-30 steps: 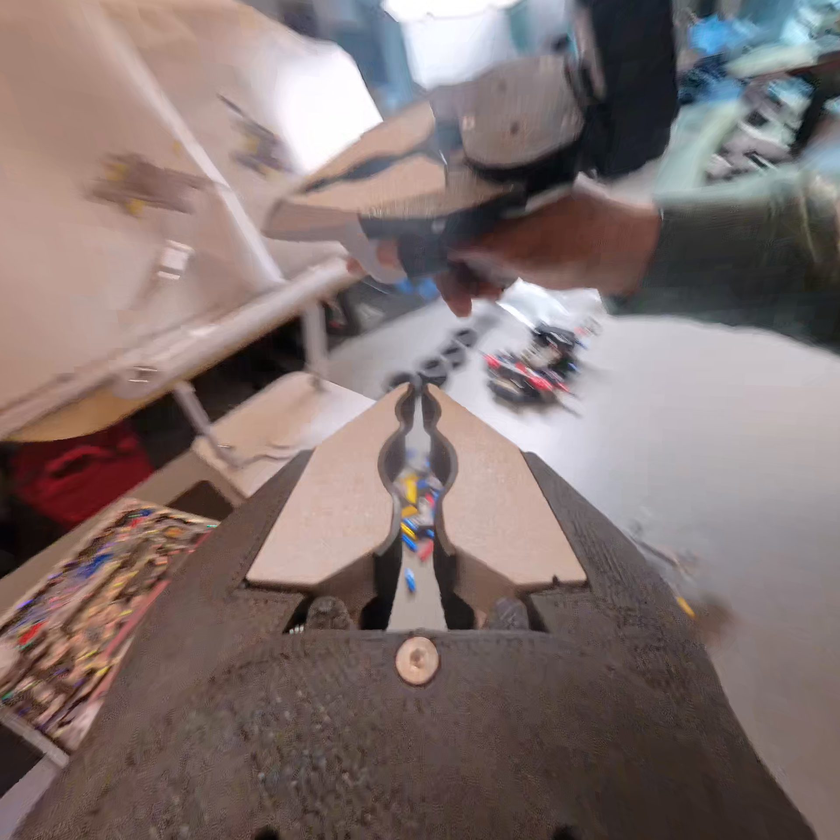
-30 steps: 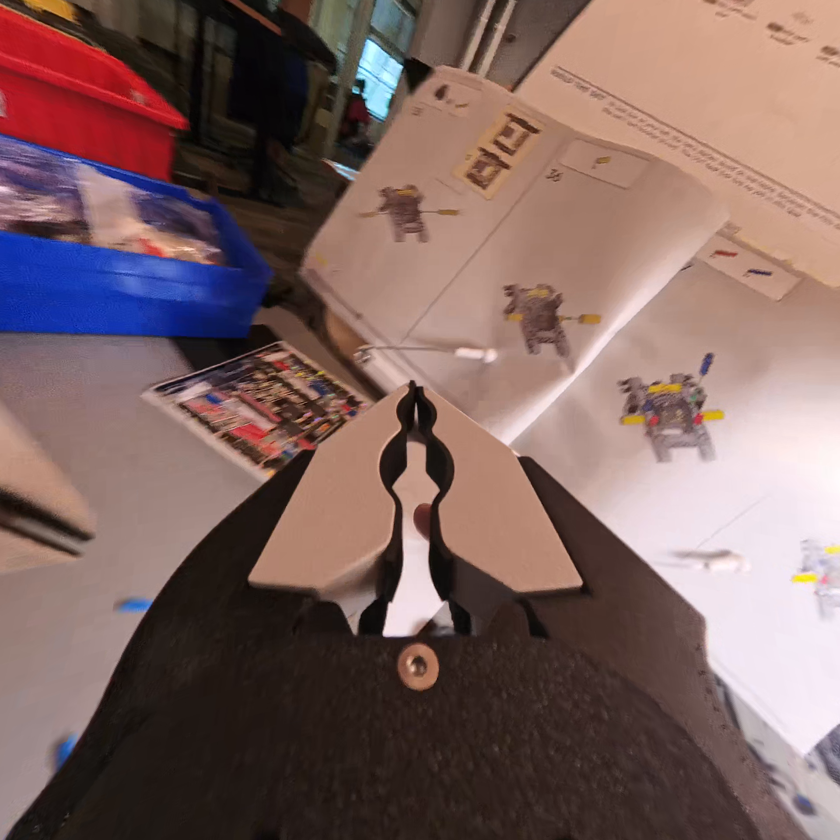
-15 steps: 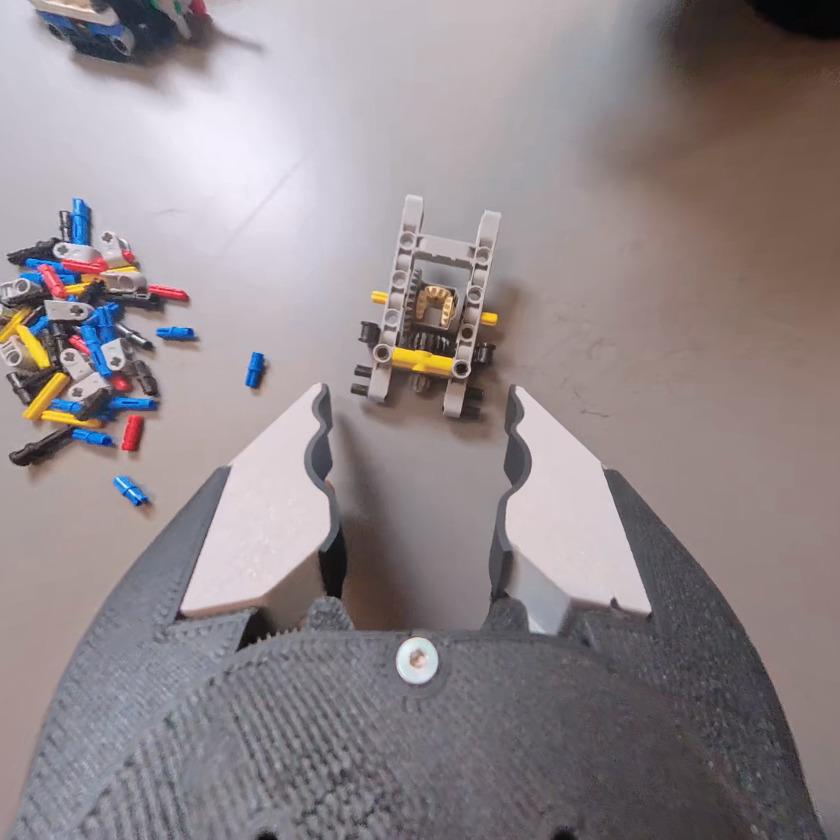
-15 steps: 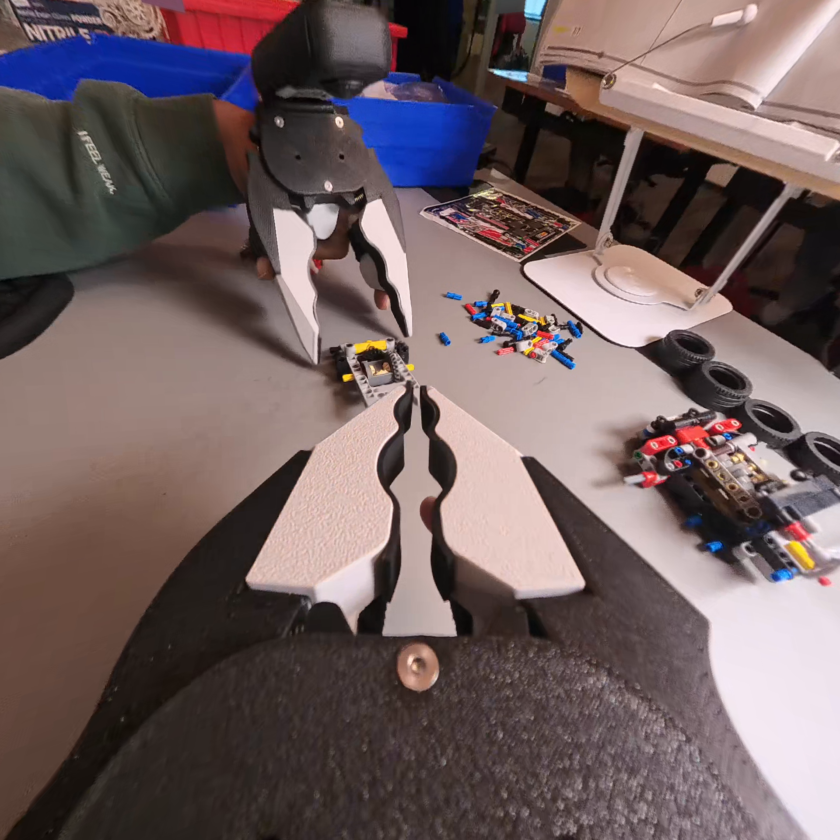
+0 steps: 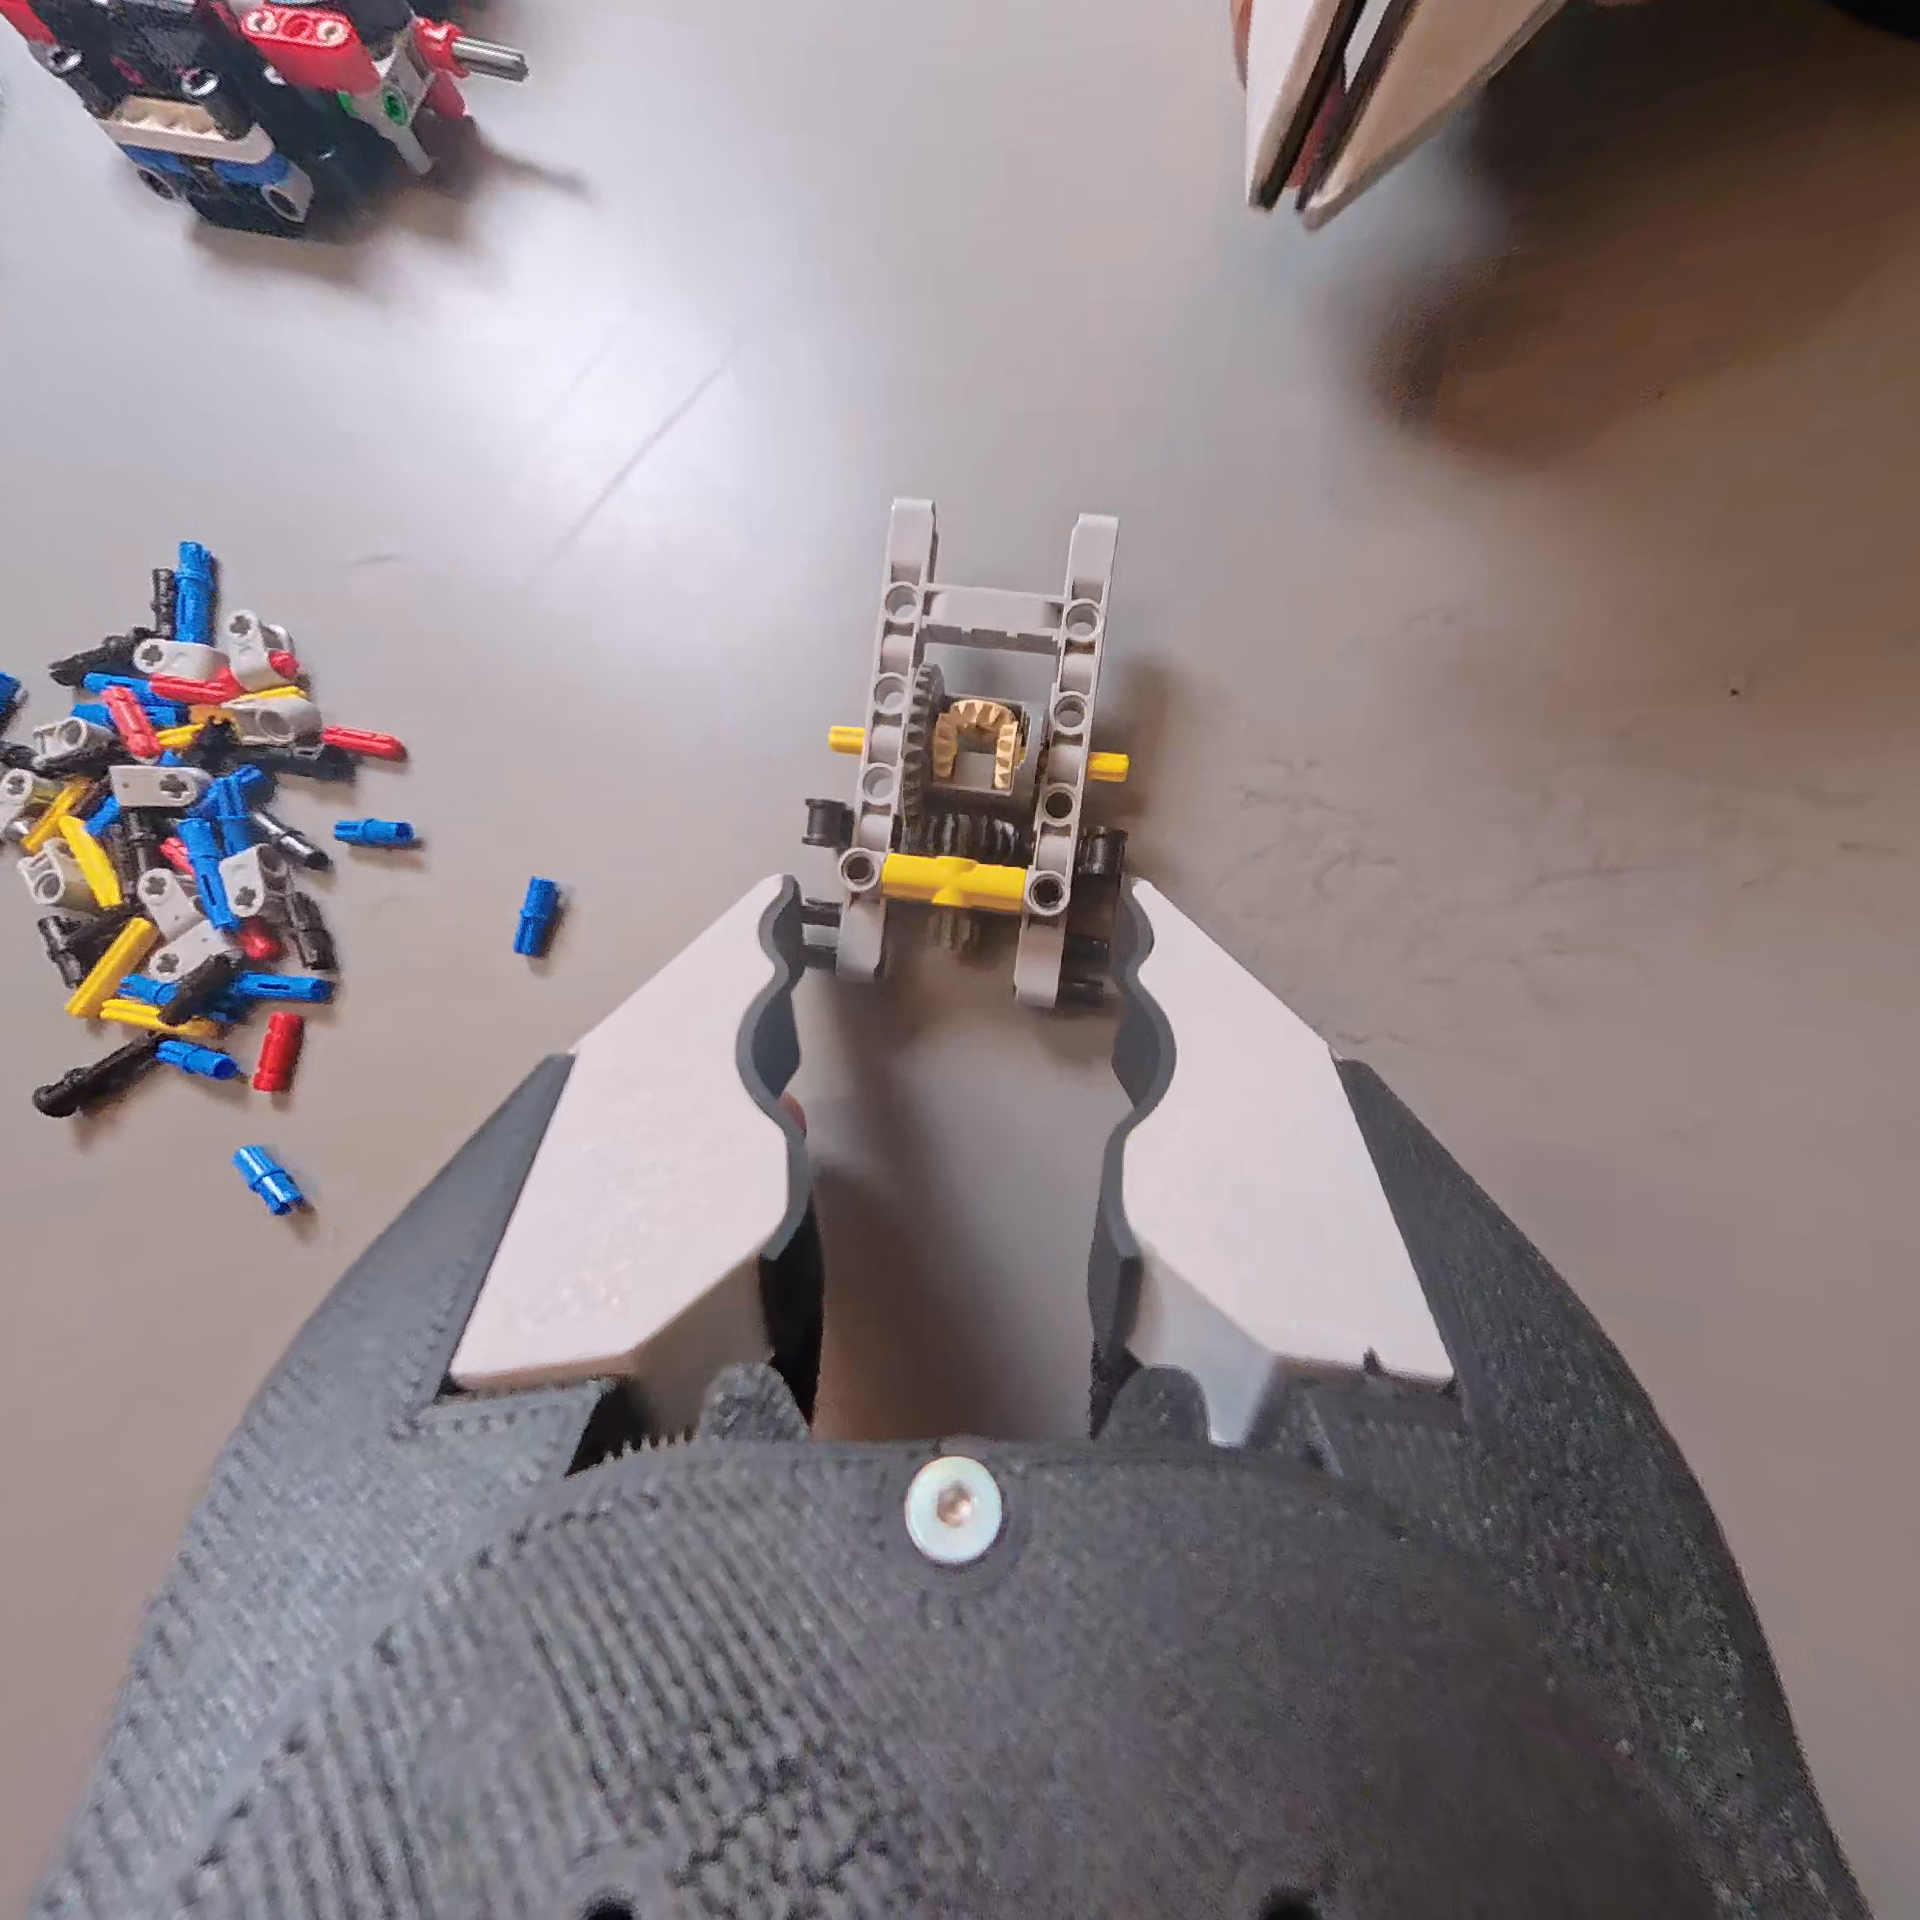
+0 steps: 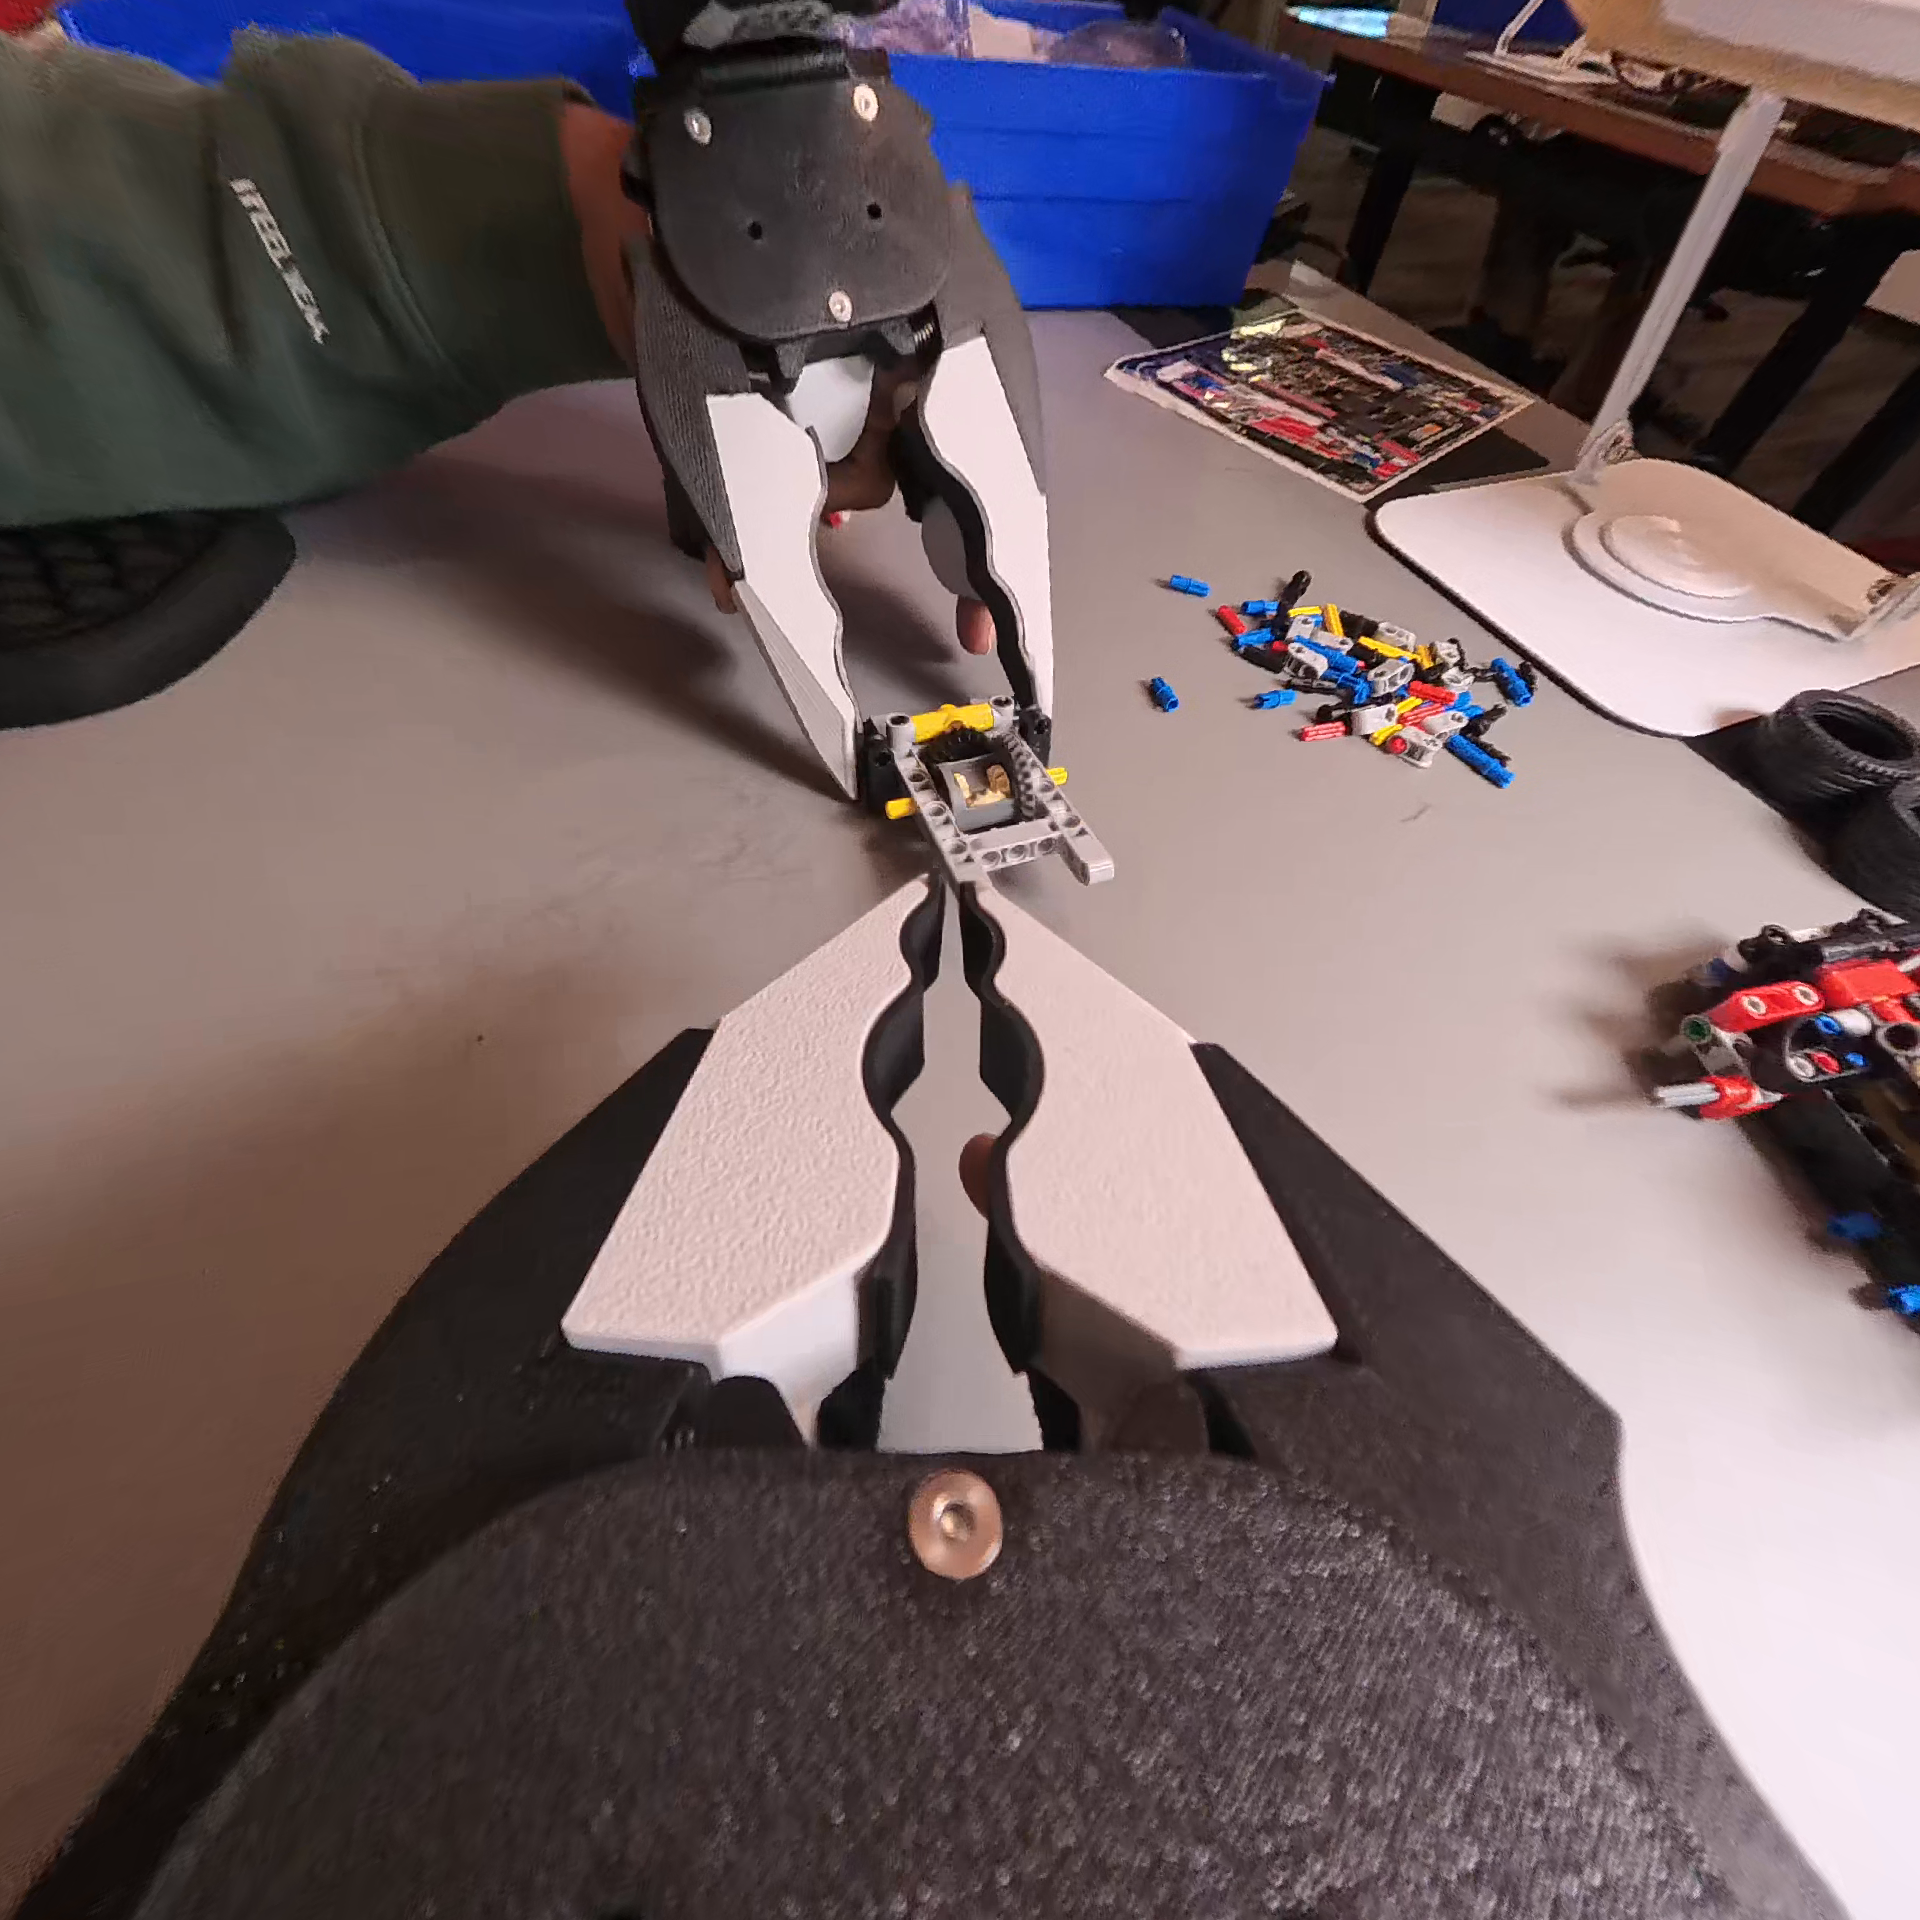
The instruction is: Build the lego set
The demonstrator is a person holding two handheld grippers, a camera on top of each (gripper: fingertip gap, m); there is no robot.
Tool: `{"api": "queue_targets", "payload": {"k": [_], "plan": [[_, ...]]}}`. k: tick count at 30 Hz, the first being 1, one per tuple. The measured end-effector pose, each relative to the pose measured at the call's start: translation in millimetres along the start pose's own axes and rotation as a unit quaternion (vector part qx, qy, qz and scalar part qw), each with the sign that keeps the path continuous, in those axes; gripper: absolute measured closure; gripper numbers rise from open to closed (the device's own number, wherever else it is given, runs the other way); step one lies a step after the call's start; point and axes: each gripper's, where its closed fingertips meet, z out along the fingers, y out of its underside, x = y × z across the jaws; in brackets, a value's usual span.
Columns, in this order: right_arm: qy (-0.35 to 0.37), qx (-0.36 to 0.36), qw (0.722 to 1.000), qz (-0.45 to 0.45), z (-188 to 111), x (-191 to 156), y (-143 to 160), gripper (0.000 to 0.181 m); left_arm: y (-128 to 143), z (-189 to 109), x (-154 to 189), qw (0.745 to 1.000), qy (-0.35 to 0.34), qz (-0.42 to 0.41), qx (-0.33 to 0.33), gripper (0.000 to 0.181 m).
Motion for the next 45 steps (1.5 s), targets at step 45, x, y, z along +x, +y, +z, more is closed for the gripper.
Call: {"api": "queue_targets", "payload": {"k": [45], "plan": [[0.09, -0.093, 0.987, 0.097, 29, 6, 11, 0.177, 1, 2, 3, 0.995, -0.002, -0.035, -0.099, 0.124]]}}
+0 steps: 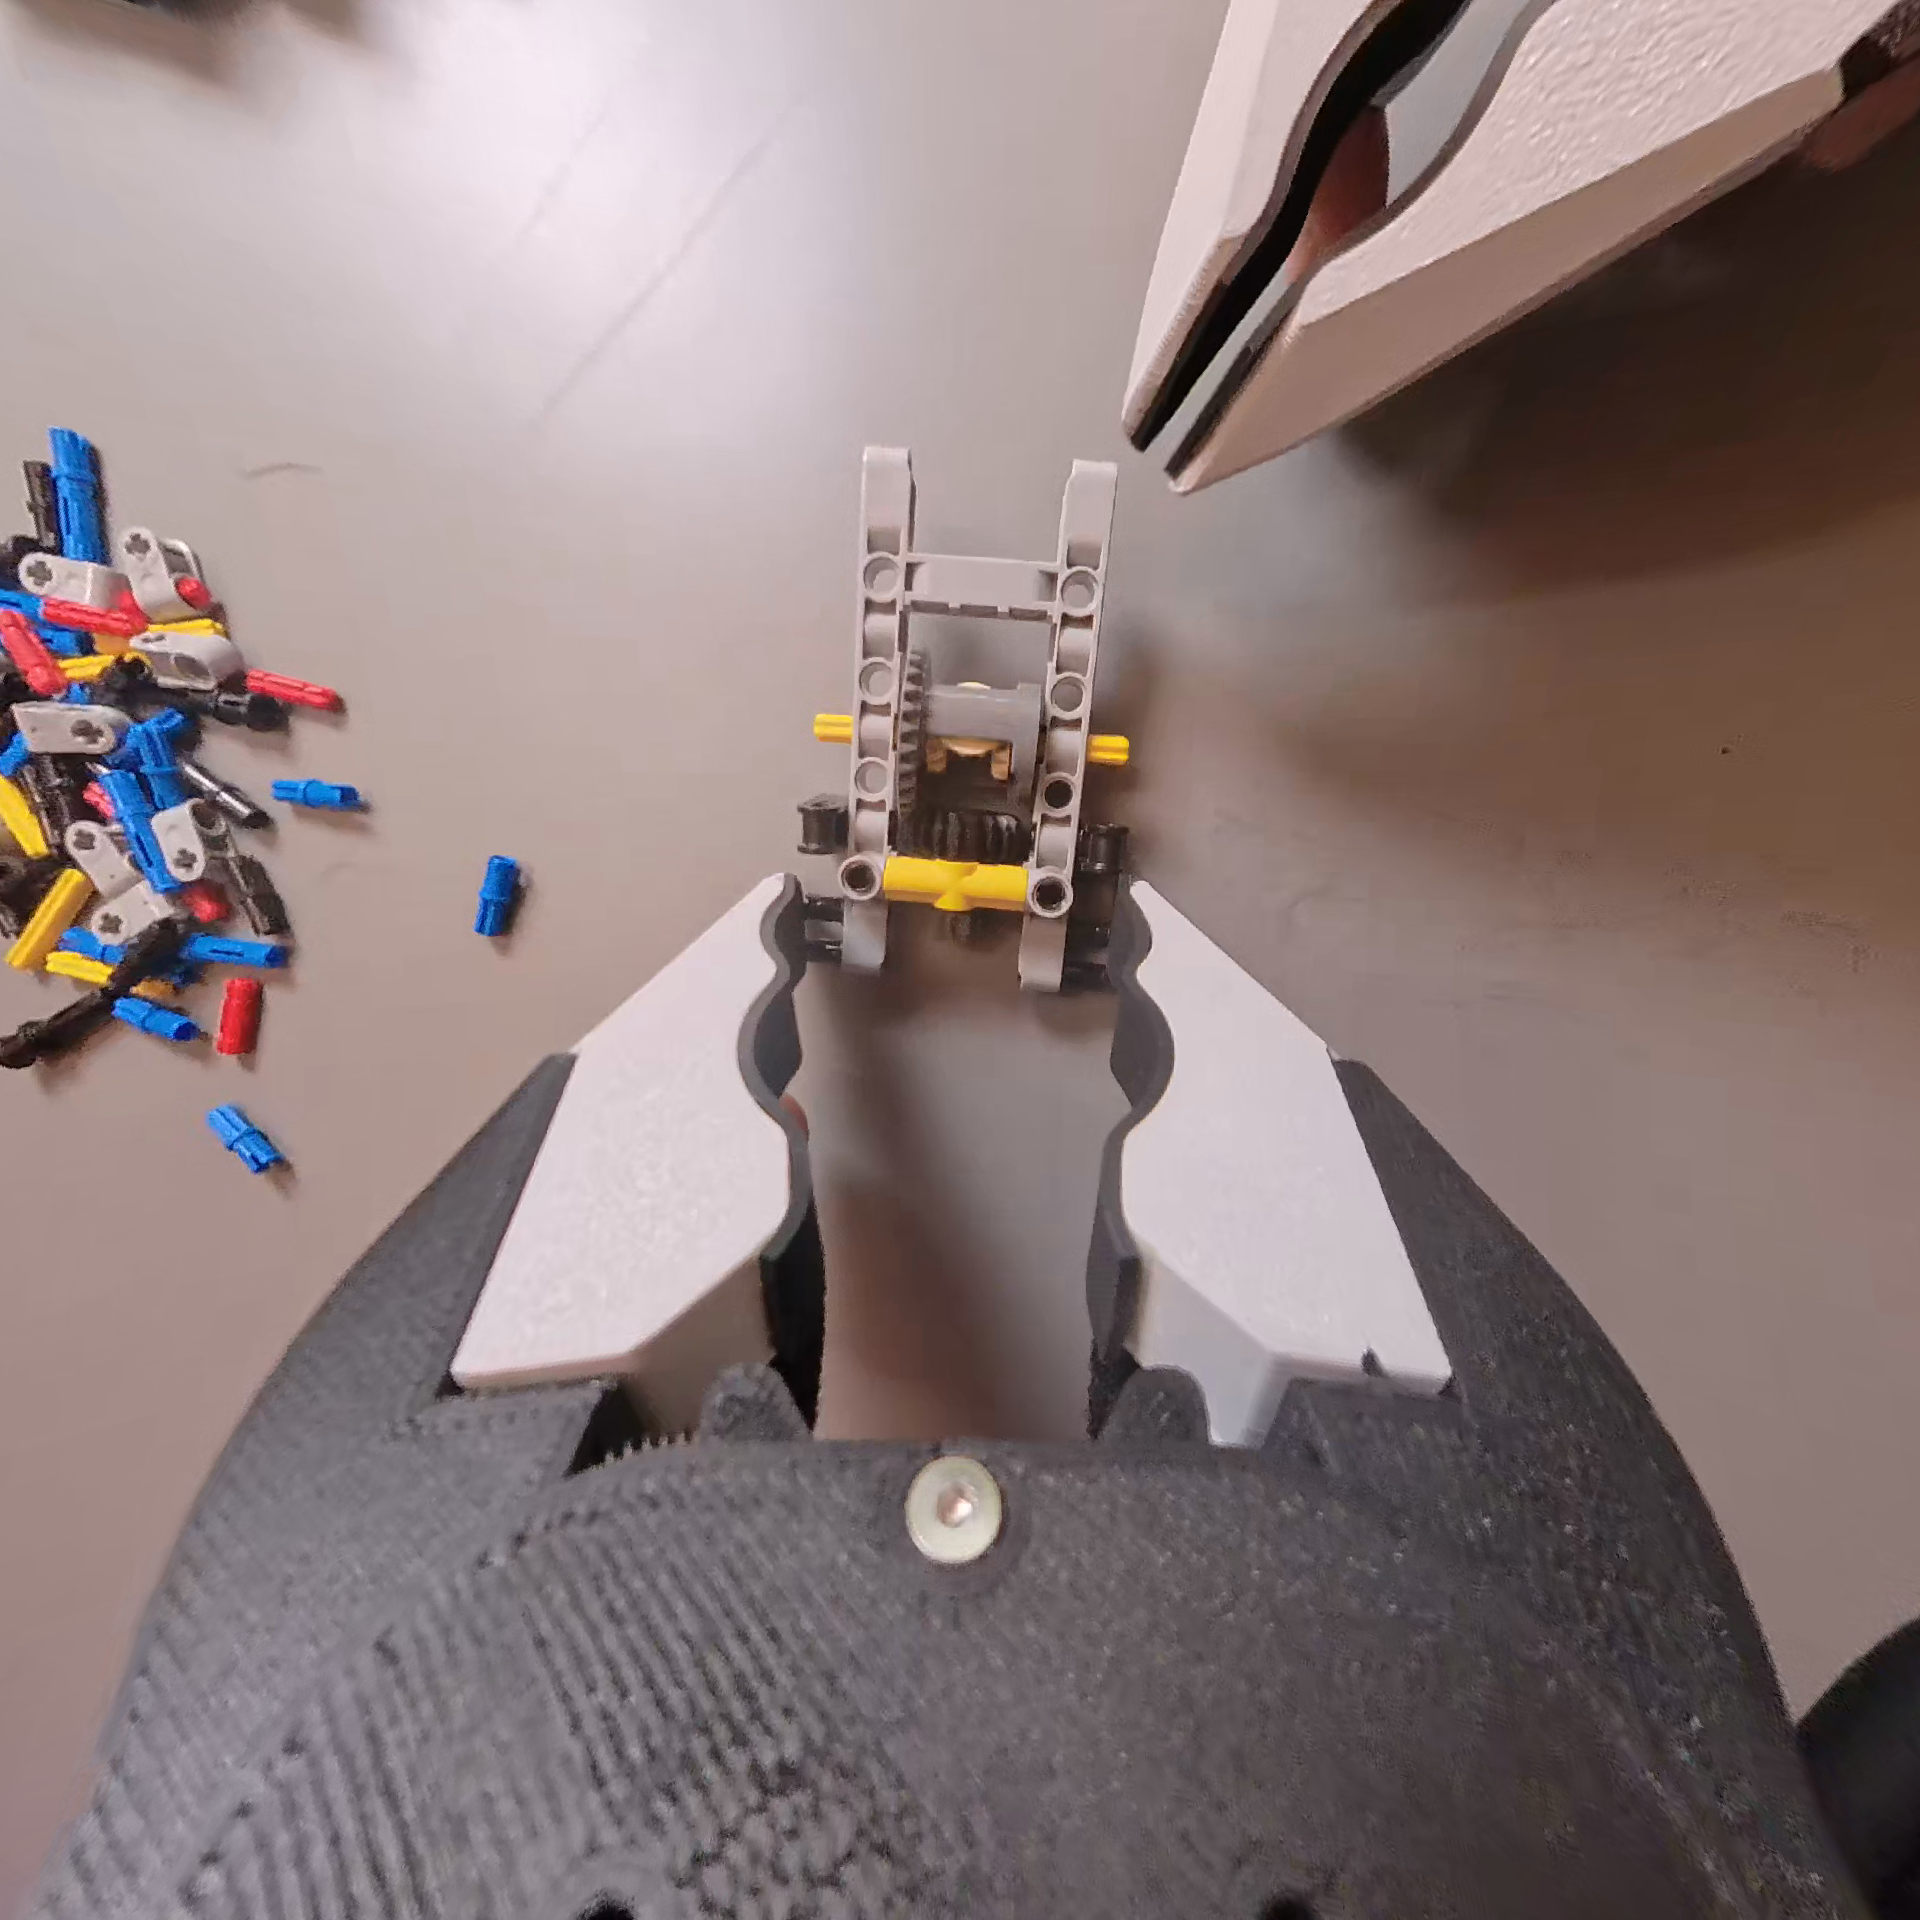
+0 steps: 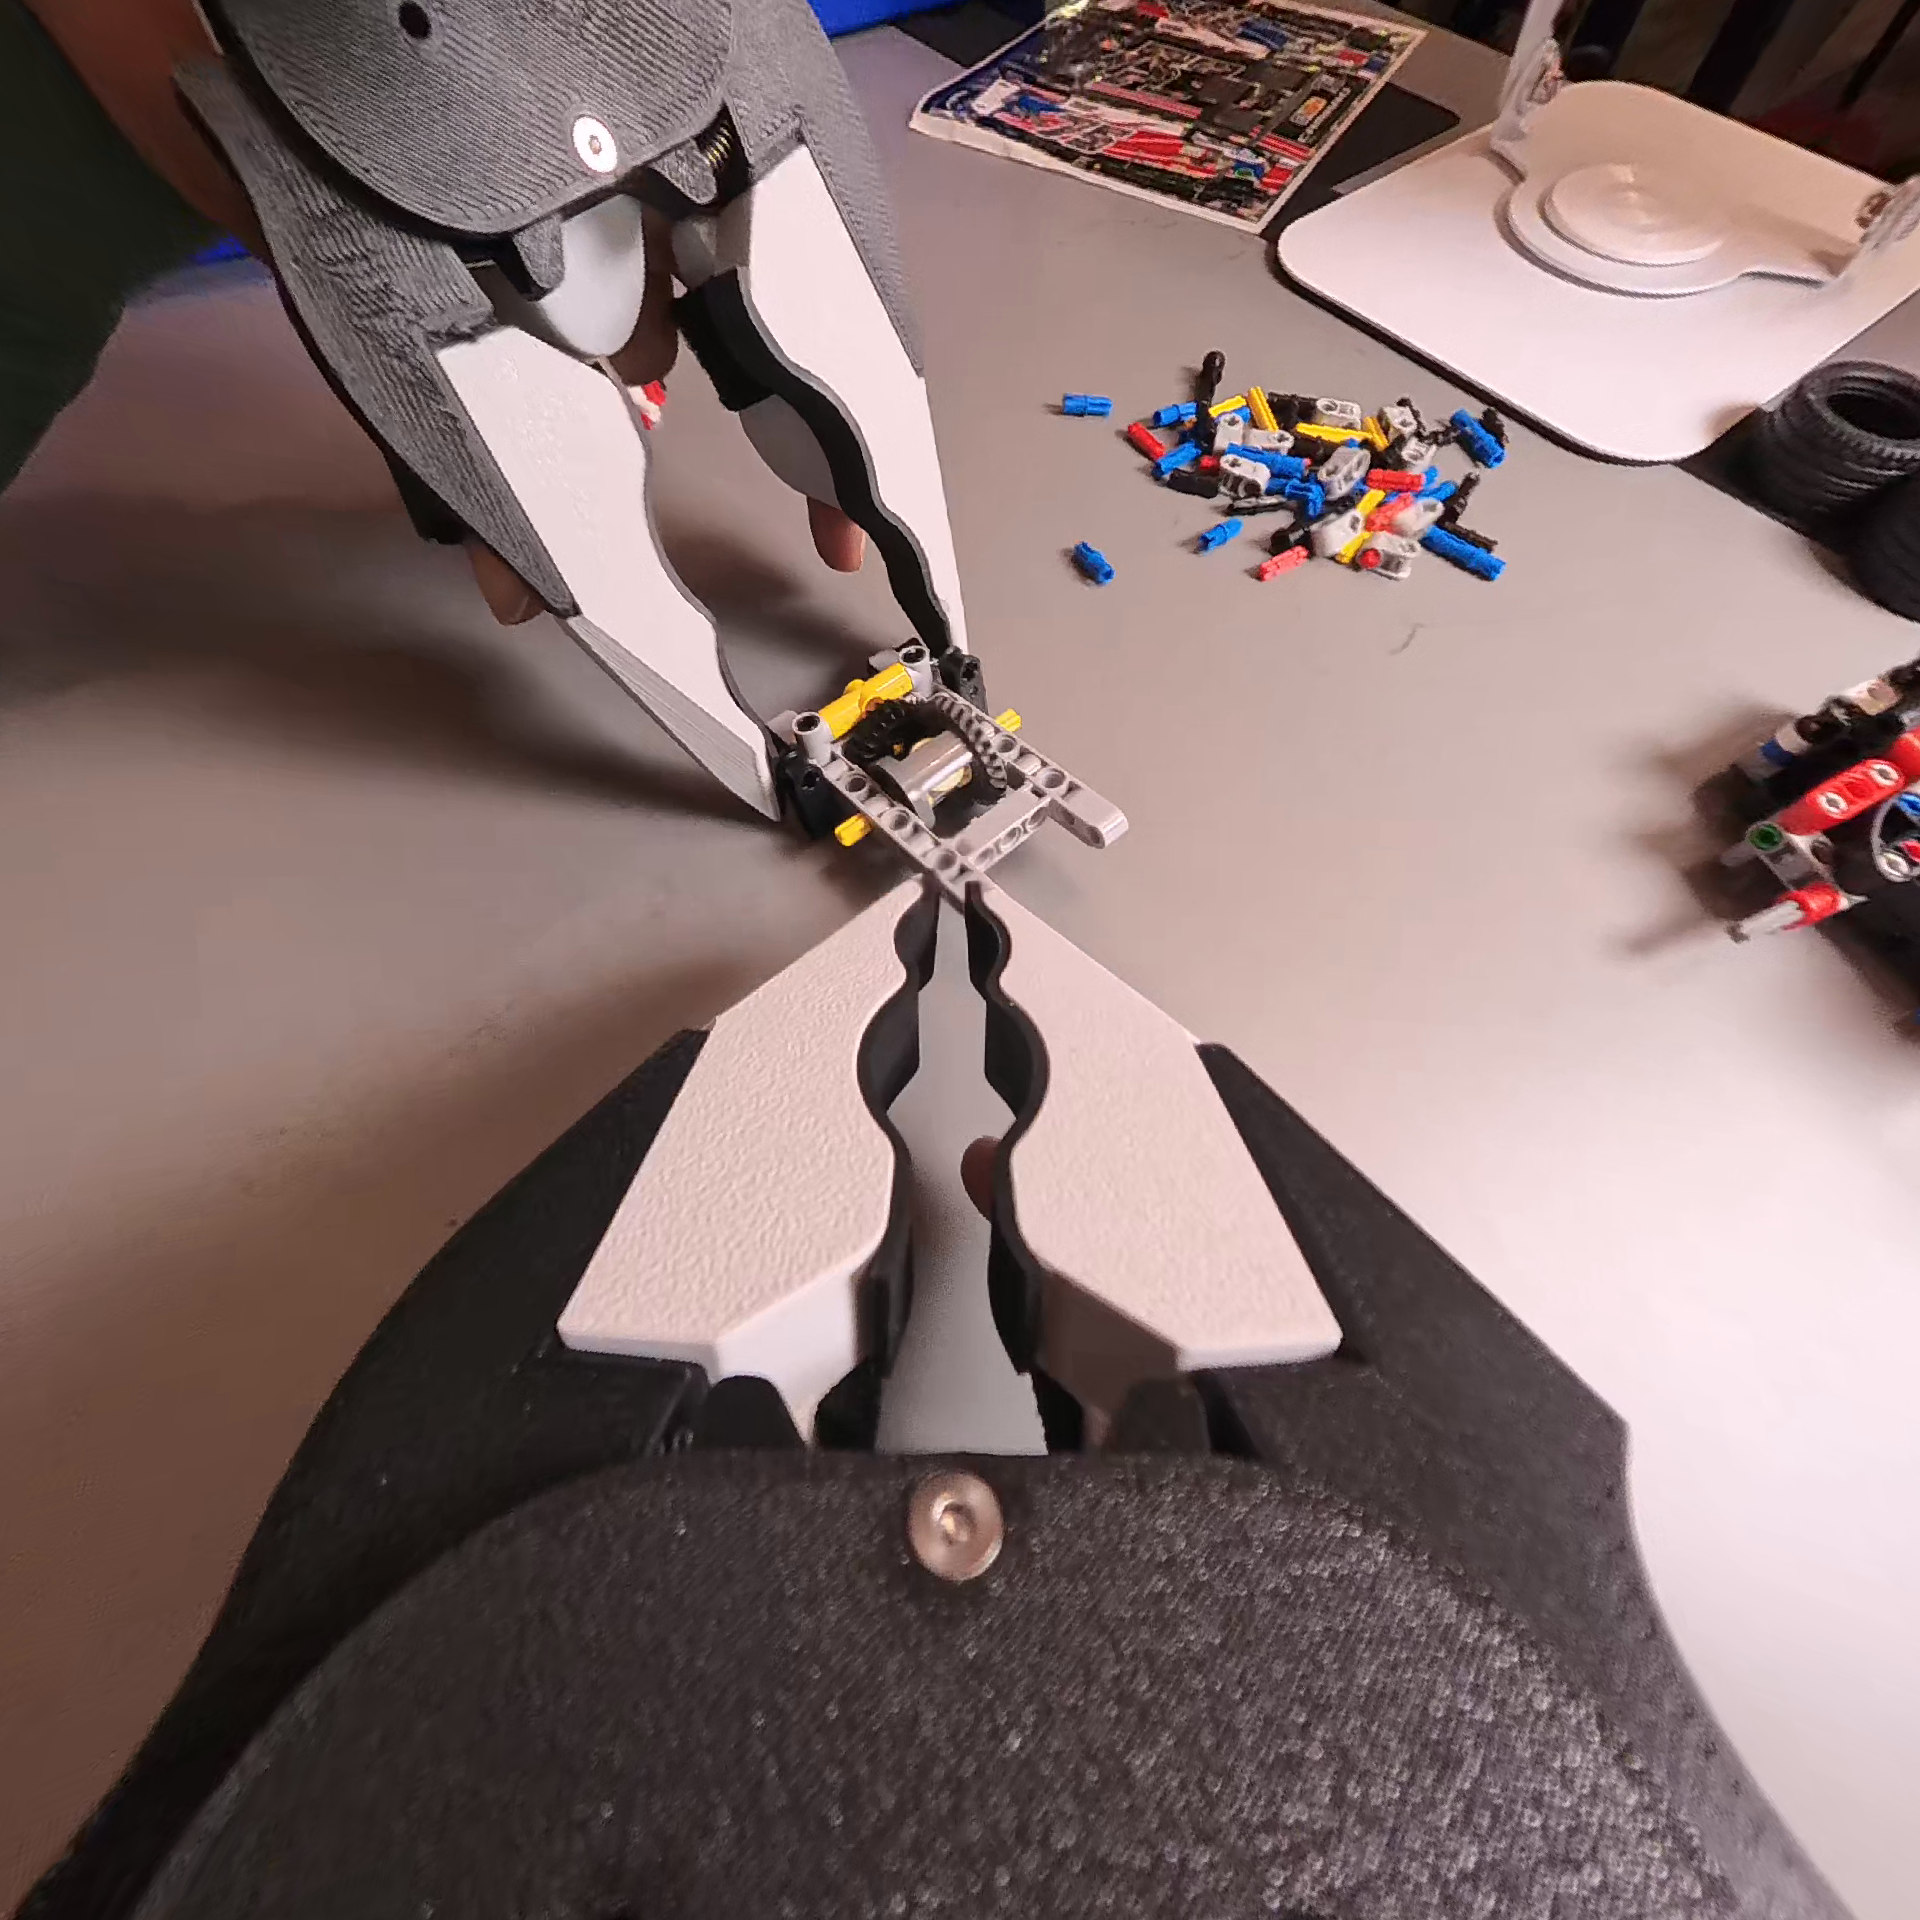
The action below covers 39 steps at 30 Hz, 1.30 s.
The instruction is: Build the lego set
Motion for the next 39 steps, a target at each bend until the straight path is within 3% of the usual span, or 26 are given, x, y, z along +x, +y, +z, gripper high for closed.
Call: {"api": "queue_targets", "payload": {"k": [7, 13, 18, 23, 26, 39], "plan": [[-0.019, -0.004, 1.0, -0.013, 9, -23, -3, 0.176, 18, -9, 1, 1.0, 0.009, -0.003, -0.027, 0.124], [-0.024, -0.002, 1.0, -0.016, 11, -27, -5, 0.176, 21, -11, 0, 1.0, 0.005, -0.003, -0.029, 0.124], [-0.026, -0.001, 1.0, -0.014, 10, -27, -4, 0.176, 27, -13, -1, 0.999, 0.004, -0.007, -0.031, 0.111], [-0.028, -0.001, 1.0, -0.012, 10, -26, -3, 0.176, 31, -15, 2, 0.999, 0.014, -0.016, -0.025, 0.116], [-0.029, -0.001, 0.999, -0.013, 9, -26, -2, 0.176, 30, -15, 2, 1.0, 0.015, -0.014, -0.02, 0.124], [-0.003, -0.02, 1.0, -0.009, 9, -14, 5, 0.177, -3, 3, 3, 1.0, 0.012, 0.007, -0.004, 0.124]]}}
